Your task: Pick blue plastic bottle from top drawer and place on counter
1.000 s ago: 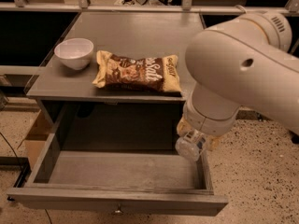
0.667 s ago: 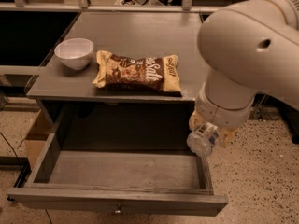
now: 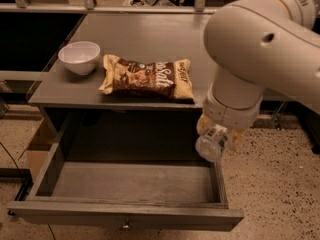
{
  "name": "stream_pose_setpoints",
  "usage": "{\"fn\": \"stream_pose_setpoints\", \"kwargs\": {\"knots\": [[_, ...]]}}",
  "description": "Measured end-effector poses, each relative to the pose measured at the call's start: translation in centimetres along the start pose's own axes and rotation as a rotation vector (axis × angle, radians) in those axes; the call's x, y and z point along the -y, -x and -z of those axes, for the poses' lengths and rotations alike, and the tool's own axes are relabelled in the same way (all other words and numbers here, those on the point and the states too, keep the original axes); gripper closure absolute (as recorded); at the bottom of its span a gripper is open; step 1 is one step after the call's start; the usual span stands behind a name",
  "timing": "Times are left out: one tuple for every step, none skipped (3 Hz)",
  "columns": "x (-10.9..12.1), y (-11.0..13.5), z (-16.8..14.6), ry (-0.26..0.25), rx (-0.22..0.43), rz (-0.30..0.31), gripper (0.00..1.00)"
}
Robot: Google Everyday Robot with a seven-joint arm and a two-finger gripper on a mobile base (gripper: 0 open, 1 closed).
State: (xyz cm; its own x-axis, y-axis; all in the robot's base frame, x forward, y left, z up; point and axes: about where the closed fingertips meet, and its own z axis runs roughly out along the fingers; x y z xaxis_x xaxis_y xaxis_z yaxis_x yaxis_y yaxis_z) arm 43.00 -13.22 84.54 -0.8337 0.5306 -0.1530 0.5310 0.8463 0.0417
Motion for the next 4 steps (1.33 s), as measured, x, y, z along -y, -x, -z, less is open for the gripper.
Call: {"fn": "stream_pose_setpoints", "kwargs": {"knots": [[-2.6,1.6,0.3,0.027,0.002,0.044,1.0],[-6.2,2.8,2.0,0.046,0.028,0.127,1.0],[-6.1,3.4,1.9,0.045,0.027,0.125,1.0],[-6.0,6.0,2.1,0.031,0.043,0.125,1.0]]}}
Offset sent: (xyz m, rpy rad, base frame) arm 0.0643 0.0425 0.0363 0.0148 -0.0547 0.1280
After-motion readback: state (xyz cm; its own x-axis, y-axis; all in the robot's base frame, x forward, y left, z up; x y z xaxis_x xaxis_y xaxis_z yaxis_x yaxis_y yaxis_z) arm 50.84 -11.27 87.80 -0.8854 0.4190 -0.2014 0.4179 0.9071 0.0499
